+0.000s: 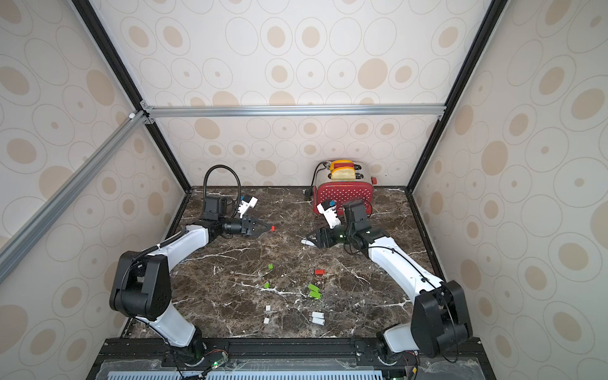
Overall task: Close the usb drive cover
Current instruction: Pick up the cover from the center of the board, then pick up the USB drive from the center of the board.
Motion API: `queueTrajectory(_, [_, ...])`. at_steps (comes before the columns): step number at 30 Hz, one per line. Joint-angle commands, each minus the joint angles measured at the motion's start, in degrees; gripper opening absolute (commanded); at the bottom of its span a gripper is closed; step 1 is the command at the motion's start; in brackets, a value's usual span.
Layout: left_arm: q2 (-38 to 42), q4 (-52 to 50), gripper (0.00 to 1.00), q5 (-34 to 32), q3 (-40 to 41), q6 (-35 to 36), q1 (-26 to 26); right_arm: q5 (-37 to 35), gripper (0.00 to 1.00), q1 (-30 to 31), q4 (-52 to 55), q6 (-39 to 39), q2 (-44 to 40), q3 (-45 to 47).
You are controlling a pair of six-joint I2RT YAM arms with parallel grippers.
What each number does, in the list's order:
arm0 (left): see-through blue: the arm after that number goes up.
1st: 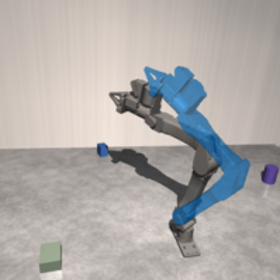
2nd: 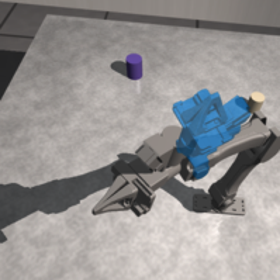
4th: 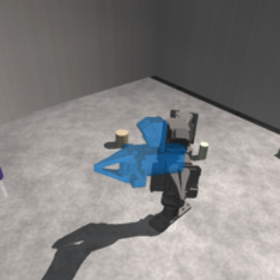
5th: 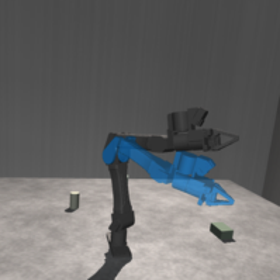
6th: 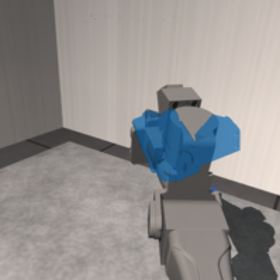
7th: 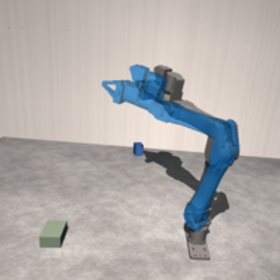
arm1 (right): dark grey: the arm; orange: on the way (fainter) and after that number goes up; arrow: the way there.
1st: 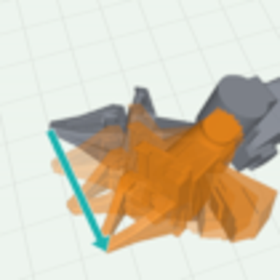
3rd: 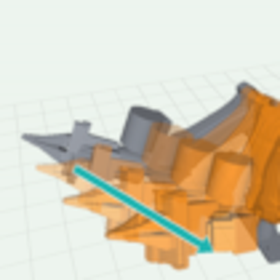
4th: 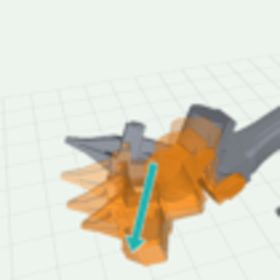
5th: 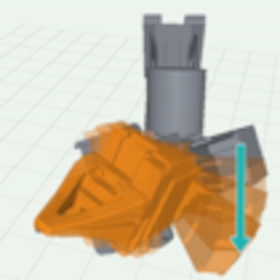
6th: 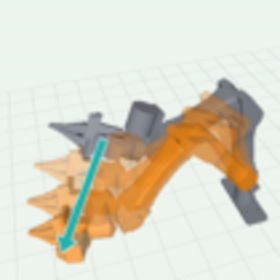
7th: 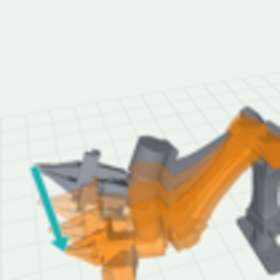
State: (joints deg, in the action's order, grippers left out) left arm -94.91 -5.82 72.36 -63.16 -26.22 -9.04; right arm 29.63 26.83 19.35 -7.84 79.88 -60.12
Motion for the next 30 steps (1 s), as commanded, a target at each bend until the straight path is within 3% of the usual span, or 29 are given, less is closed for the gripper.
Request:
queueTrajectory(1, [1.05, -3.93, 0.02, 2.60, 1.65, 3.00, 0.45, -13.18, 0.74, 1.22, 17.11, 20.27, 2.25, 0.25])
queueTrajectory(8, [0.23, -5.33, 0.02, 4.53, 2.95, 4.20, 0.44, -21.90, 0.71, 4.34, 19.42, 30.52, 10.46, -0.53])
queueTrajectory(21, [-2.60, -7.53, 0.03, 4.46, 2.34, 5.74, 0.40, -23.52, 0.63, 10.72, 20.20, 36.81, 20.97, -4.03])
queueTrajectory(30, [-3.02, -9.56, 0.03, 4.47, 2.07, 6.98, 0.42, -23.59, 0.53, 11.36, 20.35, 35.87, 25.01, -6.67])
